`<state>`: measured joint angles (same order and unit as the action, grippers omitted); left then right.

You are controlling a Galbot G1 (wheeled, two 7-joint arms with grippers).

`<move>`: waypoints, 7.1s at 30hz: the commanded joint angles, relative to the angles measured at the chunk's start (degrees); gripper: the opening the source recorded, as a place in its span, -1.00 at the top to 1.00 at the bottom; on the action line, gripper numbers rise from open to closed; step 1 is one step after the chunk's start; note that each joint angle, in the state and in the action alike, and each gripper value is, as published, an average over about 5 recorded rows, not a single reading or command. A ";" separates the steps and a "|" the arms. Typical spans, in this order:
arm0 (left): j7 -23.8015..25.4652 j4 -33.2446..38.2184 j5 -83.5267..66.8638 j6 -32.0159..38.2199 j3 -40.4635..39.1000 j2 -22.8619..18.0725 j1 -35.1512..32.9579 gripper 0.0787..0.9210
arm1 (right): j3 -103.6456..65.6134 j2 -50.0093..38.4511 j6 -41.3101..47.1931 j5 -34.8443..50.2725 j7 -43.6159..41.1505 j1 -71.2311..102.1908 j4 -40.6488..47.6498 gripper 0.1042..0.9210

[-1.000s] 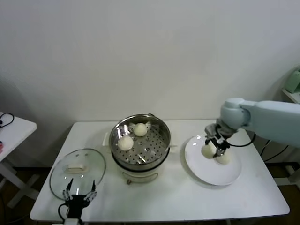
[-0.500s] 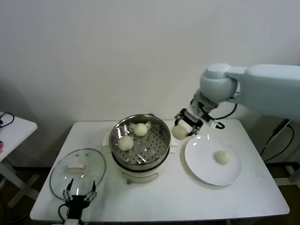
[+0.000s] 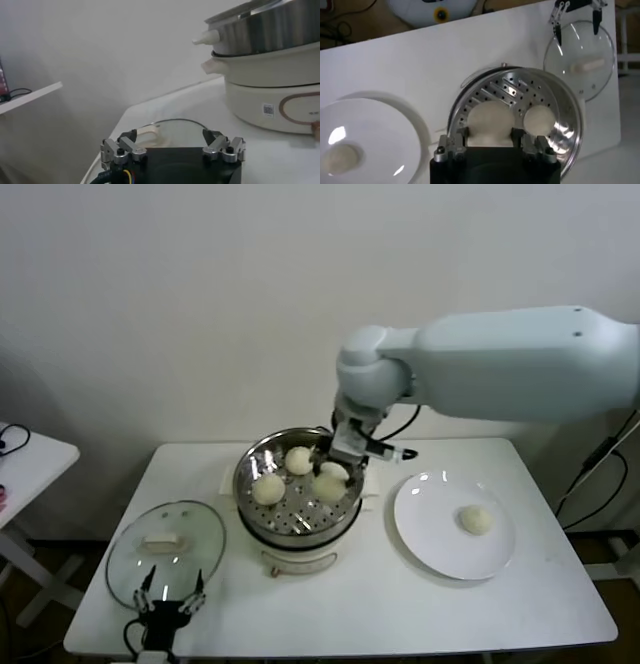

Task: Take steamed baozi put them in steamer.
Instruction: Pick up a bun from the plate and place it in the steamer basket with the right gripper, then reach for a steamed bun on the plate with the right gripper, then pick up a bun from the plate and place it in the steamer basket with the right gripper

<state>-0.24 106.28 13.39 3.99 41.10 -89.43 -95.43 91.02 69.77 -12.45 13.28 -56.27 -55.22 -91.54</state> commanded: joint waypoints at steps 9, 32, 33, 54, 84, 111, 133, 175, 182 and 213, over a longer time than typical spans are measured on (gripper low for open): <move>-0.18 -0.61 -0.22 0.37 0.25 -0.04 0.02 -0.77 | -2.22 9.51 -3.20 -9.33 2.63 13.38 9.47 -0.13; -0.28 -0.77 -0.34 0.81 0.48 -0.07 -0.01 -0.77 | -2.78 9.31 -2.31 -15.60 3.42 17.95 10.52 -0.17; -0.28 -0.78 -0.35 0.82 0.48 -0.07 -0.01 -0.77 | -2.80 9.30 -2.32 -15.56 3.36 17.93 10.52 -0.18; -0.21 -0.23 -0.23 0.82 0.52 -0.17 -0.54 -0.77 | -3.47 6.73 -1.98 -5.49 -2.21 11.89 9.68 -0.76; 0.18 0.70 -0.19 0.65 -0.07 -0.15 -0.78 -0.77 | 10.20 -28.59 24.58 11.38 -4.80 9.91 16.00 -0.76; -0.24 0.18 1.04 0.88 0.98 -1.54 -1.92 -0.77 | -8.68 -26.47 21.73 -5.38 -2.35 35.86 31.07 -0.76; -0.24 0.11 1.26 0.83 0.87 -1.34 -1.86 -0.77 | -16.35 -24.15 21.71 -7.44 -0.31 41.75 36.18 -0.76; 0.12 1.54 0.89 0.71 0.26 -0.90 -2.31 -0.77 | 10.01 -18.08 31.59 26.59 -2.56 -13.69 5.97 -0.18; 0.32 1.45 0.89 0.73 0.15 -0.86 -2.14 -0.77 | 3.44 -13.21 36.55 31.94 -0.06 -10.17 2.79 -0.18; 0.43 0.58 0.51 0.94 0.51 -0.70 -1.61 -0.77 | -4.98 -1.06 41.53 20.68 7.56 18.28 14.54 -0.20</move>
<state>0.17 107.02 13.86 4.92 41.56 -90.09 -97.06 87.08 67.02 28.50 36.56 -49.48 -42.57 -79.02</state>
